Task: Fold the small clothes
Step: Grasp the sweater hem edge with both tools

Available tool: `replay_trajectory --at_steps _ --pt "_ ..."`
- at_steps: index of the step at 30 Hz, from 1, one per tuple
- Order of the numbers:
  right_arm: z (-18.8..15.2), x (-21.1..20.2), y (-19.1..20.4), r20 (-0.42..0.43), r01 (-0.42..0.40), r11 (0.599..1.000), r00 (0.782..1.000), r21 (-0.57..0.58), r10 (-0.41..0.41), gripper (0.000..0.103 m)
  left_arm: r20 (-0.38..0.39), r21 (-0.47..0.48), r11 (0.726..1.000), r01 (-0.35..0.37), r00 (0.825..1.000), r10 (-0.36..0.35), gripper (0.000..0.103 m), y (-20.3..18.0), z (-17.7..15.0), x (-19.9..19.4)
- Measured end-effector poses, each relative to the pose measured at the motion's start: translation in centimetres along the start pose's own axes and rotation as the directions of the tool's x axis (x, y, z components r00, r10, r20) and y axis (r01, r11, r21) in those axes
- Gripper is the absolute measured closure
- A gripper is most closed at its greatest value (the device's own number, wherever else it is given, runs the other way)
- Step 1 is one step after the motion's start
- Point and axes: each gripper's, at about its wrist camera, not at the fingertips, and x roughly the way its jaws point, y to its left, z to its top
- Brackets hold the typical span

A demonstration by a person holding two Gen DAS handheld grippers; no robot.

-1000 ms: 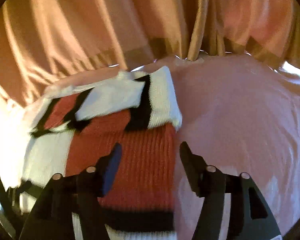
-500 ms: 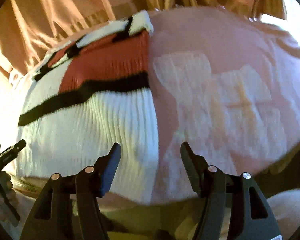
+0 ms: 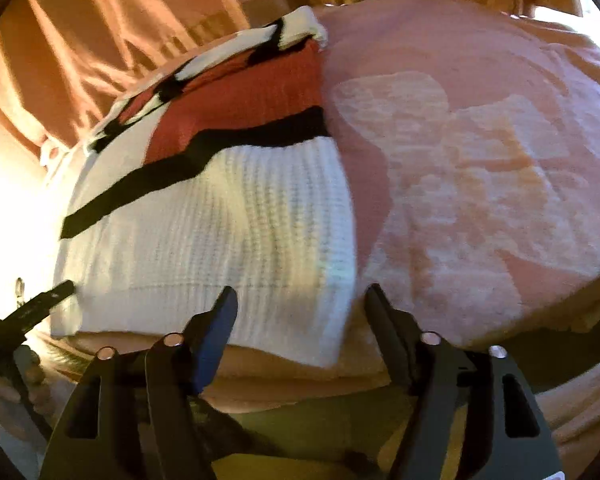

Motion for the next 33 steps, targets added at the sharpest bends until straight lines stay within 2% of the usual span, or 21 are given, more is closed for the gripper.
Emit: replay_trajectory --at_steps 1,2,3,4,7,13,24,27,33 --pt "0.1 0.2 0.3 -0.002 -0.007 1.0 1.0 -0.008 0.007 0.068 0.007 0.036 0.999 -0.026 1.0 0.025 0.047 -0.6 -0.1 -0.1" --pt "0.3 0.3 0.4 -0.011 -0.021 1.0 1.0 -0.01 0.021 0.091 0.007 0.055 0.998 -0.014 1.0 0.013 0.055 -1.0 0.0 -0.4" --pt "0.5 0.3 0.5 -0.012 -0.04 0.999 0.999 -0.001 0.04 0.091 0.005 0.065 0.998 -0.009 1.0 0.009 0.078 -1.2 0.1 -0.5" --pt "0.5 -0.1 0.6 0.004 -0.048 0.999 0.999 0.005 0.048 0.091 0.012 0.083 0.996 -0.027 1.0 0.026 0.087 -1.5 0.1 -1.1" --pt "1.0 -3.2 2.0 0.084 -0.019 0.998 0.996 -0.053 0.023 0.092 0.009 0.11 0.994 -0.028 1.0 0.027 0.09 -1.9 0.0 -2.5" --pt "0.8 -6.9 3.2 0.137 -0.005 0.993 0.99 -0.117 0.021 0.093 0.056 0.165 0.984 -0.068 0.997 0.059 0.091 -2.5 -0.6 -6.2" --pt "-2.1 -7.3 2.1 0.054 0.021 0.993 0.998 -0.112 -0.015 0.094 -0.01 0.17 0.984 -0.054 0.998 0.056 0.096 -0.8 -2.5 -7.3" --pt "-3.0 -7.3 2.2 0.026 0.028 0.992 0.999 -0.126 -0.025 0.094 -0.031 0.165 0.985 -0.05 0.998 0.056 0.1 -0.2 -3.2 -7.4" --pt "-2.9 -6.9 2.2 0.006 0.016 0.992 1.0 -0.127 -0.015 0.094 -0.054 0.146 0.989 -0.04 0.997 0.048 0.1 0.1 -3.2 -6.9"
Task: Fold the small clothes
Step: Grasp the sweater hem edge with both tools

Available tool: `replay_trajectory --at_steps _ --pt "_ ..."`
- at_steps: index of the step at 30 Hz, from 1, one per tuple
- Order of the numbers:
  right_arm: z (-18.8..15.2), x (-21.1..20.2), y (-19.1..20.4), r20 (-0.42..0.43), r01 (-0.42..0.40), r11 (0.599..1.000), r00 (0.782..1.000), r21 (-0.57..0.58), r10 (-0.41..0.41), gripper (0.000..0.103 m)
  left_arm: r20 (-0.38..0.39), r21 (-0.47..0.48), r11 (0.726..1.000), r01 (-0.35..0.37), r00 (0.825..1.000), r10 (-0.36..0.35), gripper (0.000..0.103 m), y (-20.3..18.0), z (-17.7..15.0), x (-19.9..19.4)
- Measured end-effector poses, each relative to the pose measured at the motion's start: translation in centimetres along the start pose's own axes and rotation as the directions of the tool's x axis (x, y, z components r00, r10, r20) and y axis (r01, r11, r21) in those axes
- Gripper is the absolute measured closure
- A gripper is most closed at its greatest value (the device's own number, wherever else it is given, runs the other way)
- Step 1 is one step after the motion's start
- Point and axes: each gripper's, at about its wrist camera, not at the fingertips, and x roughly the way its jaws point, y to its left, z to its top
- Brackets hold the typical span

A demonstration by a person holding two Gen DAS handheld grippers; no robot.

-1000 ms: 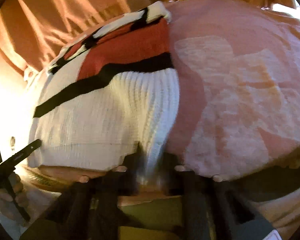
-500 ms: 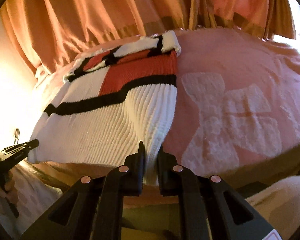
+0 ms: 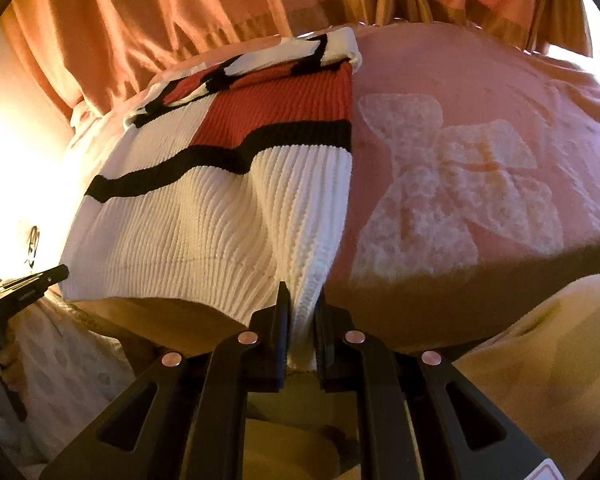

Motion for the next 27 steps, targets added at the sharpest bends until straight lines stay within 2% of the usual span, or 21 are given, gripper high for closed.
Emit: replay_trajectory --at_steps 3,4,5,6,7,10,12,13,15,16,18,19,20,21,22,25,27 --pt "0.4 0.4 0.0 0.002 -0.022 1.0 1.0 0.0 0.022 0.093 -0.019 -0.033 0.999 0.027 0.999 -0.028 0.094 0.0 0.5 1.1" --pt "0.6 0.6 -0.1 0.002 -0.024 1.0 1.0 0.005 0.024 0.093 -0.029 -0.045 0.998 0.038 0.999 -0.039 0.089 0.0 0.6 1.6" --pt "0.9 1.1 0.0 -0.01 -0.032 0.999 0.999 0.002 0.032 0.092 -0.048 -0.07 0.997 0.043 0.998 -0.047 0.083 0.2 0.8 2.5" --pt "0.8 1.3 0.0 -0.01 -0.03 1.0 1.0 0.002 0.03 0.092 -0.054 -0.091 0.995 0.048 0.997 -0.053 0.069 0.3 0.8 3.0" --pt "0.9 1.5 0.0 -0.013 -0.028 1.0 1.0 0.002 0.028 0.091 -0.055 -0.111 0.993 0.048 0.997 -0.054 0.059 0.6 0.9 3.7" --pt "0.9 2.7 -0.1 -0.045 -0.021 1.0 0.999 0.01 0.021 0.086 -0.044 -0.128 0.991 0.045 0.998 -0.051 0.053 0.7 1.0 4.6" --pt "0.8 3.4 -0.2 -0.069 -0.034 0.999 0.997 0.021 0.035 0.083 -0.042 -0.129 0.99 0.048 0.998 -0.054 0.042 0.5 1.1 4.9" --pt "0.9 3.9 -0.2 -0.082 -0.038 0.999 0.996 0.032 0.04 0.08 -0.041 -0.128 0.991 0.041 0.998 -0.047 0.041 0.5 1.2 5.1" --pt "0.9 4.6 -0.2 -0.091 -0.037 0.999 0.995 0.035 0.04 0.068 -0.044 -0.126 0.991 0.044 0.998 -0.049 0.04 0.4 1.3 5.5" --pt "0.9 5.0 -0.1 -0.094 -0.031 0.999 0.995 0.036 0.035 0.066 -0.041 -0.133 0.99 0.049 0.998 -0.055 0.039 0.5 1.4 5.7" --pt "0.9 5.5 -0.2 -0.094 -0.036 0.998 0.995 0.042 0.04 0.067 -0.034 -0.137 0.989 0.06 0.997 -0.065 0.04 0.6 1.7 5.9" --pt "0.9 5.8 -0.2 -0.095 -0.046 0.998 0.994 0.048 0.05 0.071 -0.036 -0.136 0.988 0.074 0.996 -0.08 0.047 0.6 1.8 6.0" --pt "0.9 5.9 -0.3 -0.1 -0.058 0.997 0.993 0.053 0.063 0.092 -0.034 -0.137 0.987 0.088 0.995 -0.093 0.055 0.7 2.0 6.0" --pt "0.9 5.9 -0.4 -0.103 -0.071 0.995 0.992 0.063 0.077 0.091 -0.03 -0.141 0.983 0.117 0.992 -0.123 0.086 0.9 2.1 5.7" --pt "0.9 5.6 -0.5 -0.092 -0.087 0.994 0.991 0.073 0.093 0.092 -0.038 -0.154 0.974 0.166 0.984 -0.173 0.094 1.1 2.2 5.5" --pt "0.9 2.9 -0.6 -0.022 -0.122 0.989 0.992 0.078 0.124 0.093 0.008 -0.174 0.956 0.238 0.971 -0.24 0.096 2.2 2.2 3.1" --pt "1.0 0.2 -0.8 0.025 -0.146 0.986 0.989 0.081 0.144 0.093 0.043 -0.15 0.956 0.251 0.968 -0.248 0.096 2.4 2.0 1.1"
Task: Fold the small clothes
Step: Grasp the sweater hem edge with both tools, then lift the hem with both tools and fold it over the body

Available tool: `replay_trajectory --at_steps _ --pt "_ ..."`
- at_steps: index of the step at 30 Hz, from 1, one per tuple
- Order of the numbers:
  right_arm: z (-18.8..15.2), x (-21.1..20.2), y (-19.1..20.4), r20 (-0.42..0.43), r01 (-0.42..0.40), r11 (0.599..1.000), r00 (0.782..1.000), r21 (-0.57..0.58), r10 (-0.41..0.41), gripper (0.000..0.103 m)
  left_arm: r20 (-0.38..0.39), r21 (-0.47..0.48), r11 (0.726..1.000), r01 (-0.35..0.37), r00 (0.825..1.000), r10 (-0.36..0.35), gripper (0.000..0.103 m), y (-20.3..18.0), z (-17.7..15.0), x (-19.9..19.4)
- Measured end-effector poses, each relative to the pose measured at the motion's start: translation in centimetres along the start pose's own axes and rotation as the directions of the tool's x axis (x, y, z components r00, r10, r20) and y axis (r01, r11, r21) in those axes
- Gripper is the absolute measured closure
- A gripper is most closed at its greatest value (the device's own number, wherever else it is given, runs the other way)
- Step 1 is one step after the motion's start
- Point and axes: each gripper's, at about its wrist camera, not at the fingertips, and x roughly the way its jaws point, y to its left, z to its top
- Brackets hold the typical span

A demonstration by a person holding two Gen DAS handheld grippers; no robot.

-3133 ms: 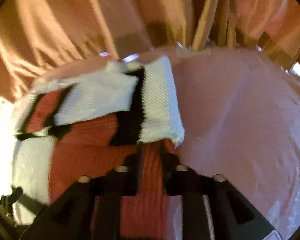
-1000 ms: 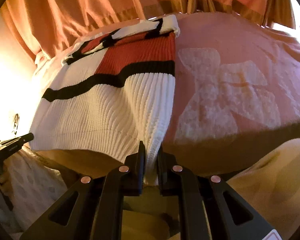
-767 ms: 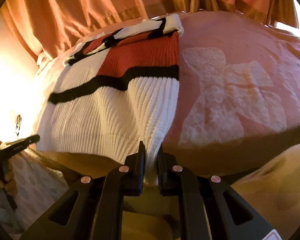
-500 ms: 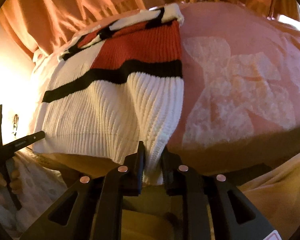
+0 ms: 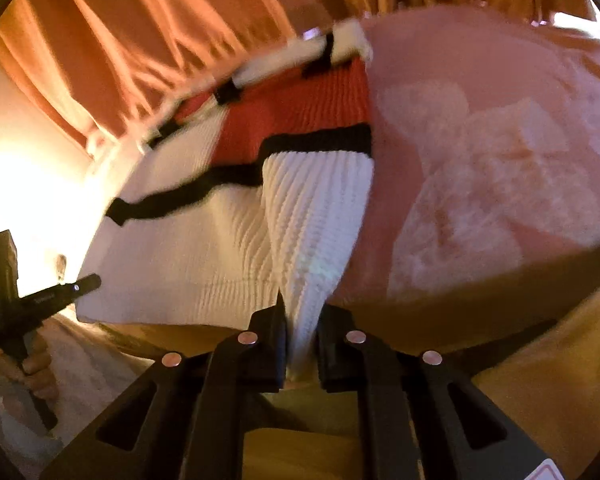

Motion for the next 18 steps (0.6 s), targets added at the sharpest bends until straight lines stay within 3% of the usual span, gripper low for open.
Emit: replay_trajectory --at_steps 5,10,13,18 --pt "0.1 -5.4 1.0 0.048 0.014 0.998 0.999 -0.058 -0.011 0.093 0.048 0.077 0.996 0.048 0.998 -0.052 0.097 -1.1 -0.8 -5.5" --pt "1.4 -8.0 2.0 0.082 -0.033 0.998 0.996 -0.061 0.038 0.093 0.078 0.034 0.995 0.095 0.992 -0.097 0.097 -1.0 0.4 -8.8" --pt "5.4 -9.6 2.4 0.177 -0.096 0.992 0.978 -0.084 0.11 0.093 0.181 0.024 0.993 0.115 0.976 -0.118 0.096 -1.2 4.3 -10.9" --pt "13.4 -8.4 3.2 0.334 -0.111 0.984 0.93 -0.139 0.152 0.093 0.347 0.092 0.996 0.005 0.937 -0.037 0.096 -3.8 12.1 -10.2"
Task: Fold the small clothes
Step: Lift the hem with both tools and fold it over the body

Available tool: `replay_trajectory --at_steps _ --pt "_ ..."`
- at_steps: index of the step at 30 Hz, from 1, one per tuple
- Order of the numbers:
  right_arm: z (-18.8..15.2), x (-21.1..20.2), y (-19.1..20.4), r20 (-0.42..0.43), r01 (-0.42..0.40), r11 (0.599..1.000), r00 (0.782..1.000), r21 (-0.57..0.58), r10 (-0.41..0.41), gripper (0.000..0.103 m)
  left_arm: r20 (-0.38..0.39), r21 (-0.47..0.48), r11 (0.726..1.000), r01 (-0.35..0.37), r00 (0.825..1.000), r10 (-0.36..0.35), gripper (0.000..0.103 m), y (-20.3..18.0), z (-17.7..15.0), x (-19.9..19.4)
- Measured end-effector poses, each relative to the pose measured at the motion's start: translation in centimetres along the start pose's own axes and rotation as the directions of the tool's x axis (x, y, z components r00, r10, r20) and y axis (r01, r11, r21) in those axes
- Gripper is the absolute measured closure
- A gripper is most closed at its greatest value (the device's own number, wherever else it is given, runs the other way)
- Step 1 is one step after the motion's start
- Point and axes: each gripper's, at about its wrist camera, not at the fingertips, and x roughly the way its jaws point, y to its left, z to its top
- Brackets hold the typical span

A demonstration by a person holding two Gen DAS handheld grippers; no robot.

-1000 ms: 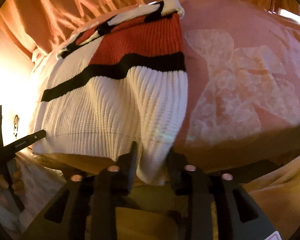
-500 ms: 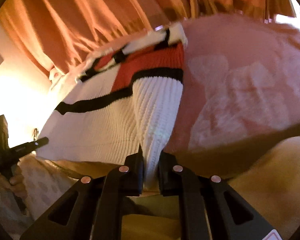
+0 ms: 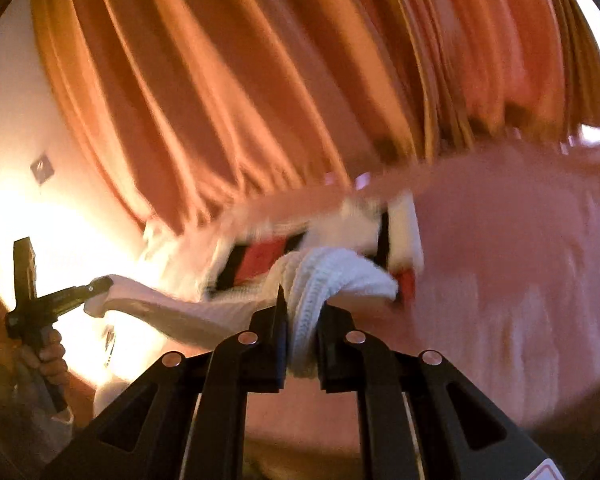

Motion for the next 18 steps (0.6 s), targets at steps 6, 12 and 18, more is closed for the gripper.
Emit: replay_trajectory --at_steps 6,12,18 --pt "6.8 10.9 -3.0 0.02 0.008 0.997 1.0 0.076 -0.009 0.093 0.105 0.108 0.969 -0.224 0.971 0.213 0.096 -3.2 7.0 10.3" --pt "9.5 23.4 -7.5 -0.059 0.039 0.988 0.998 0.149 -0.03 0.092 0.016 0.095 0.945 -0.312 0.95 0.312 0.096 -1.9 10.3 21.9" --pt "8.5 30.7 -10.2 -0.136 0.095 0.985 0.988 0.143 -0.076 0.073 -0.118 0.094 0.939 -0.33 0.933 0.339 0.092 1.1 9.3 31.3"
